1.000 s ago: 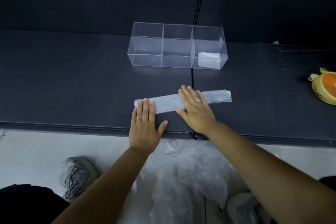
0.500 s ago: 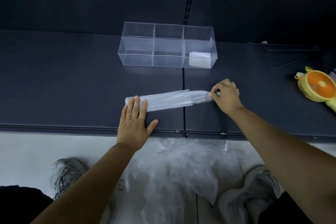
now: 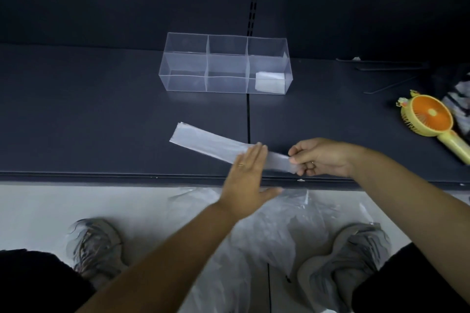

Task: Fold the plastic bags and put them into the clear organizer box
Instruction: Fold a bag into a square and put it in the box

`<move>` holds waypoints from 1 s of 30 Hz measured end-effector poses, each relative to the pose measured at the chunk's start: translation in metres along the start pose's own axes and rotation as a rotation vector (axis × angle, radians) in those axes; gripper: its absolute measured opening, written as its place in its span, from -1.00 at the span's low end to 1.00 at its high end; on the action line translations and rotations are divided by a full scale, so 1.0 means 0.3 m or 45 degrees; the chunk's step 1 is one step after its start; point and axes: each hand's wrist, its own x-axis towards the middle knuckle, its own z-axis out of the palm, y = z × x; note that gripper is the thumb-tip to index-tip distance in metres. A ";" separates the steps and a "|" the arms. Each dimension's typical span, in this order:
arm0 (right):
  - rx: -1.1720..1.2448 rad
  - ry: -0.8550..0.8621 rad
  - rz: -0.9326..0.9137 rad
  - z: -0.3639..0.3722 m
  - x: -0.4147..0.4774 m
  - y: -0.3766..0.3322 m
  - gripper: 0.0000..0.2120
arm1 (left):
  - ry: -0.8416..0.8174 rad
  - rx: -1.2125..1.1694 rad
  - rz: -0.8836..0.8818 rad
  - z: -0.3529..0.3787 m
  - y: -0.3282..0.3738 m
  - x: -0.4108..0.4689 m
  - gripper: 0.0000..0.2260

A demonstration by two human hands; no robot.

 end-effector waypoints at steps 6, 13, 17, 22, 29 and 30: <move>-0.039 0.093 -0.369 0.008 -0.028 -0.100 -0.84 | 0.445 -1.120 -0.381 -0.063 0.152 0.010 -0.73; 0.268 -0.492 -0.357 0.137 0.129 -0.049 -0.50 | 0.219 -1.842 -0.727 -0.202 0.010 0.022 -0.75; -0.166 -0.120 -0.372 0.193 0.189 -0.018 -0.88 | 0.242 -1.924 -0.889 -0.227 -0.097 0.050 -0.78; -0.155 0.231 -0.351 0.220 0.228 0.006 -0.92 | 0.367 -1.697 -1.145 -0.233 -0.231 0.077 -0.75; -0.212 0.337 -0.297 0.239 0.245 -0.004 -0.88 | 0.805 -1.117 -1.113 -0.276 -0.309 0.079 -0.77; -0.218 0.335 -0.286 0.239 0.243 -0.009 -0.88 | 0.857 -0.728 -1.001 -0.275 -0.299 0.056 -0.75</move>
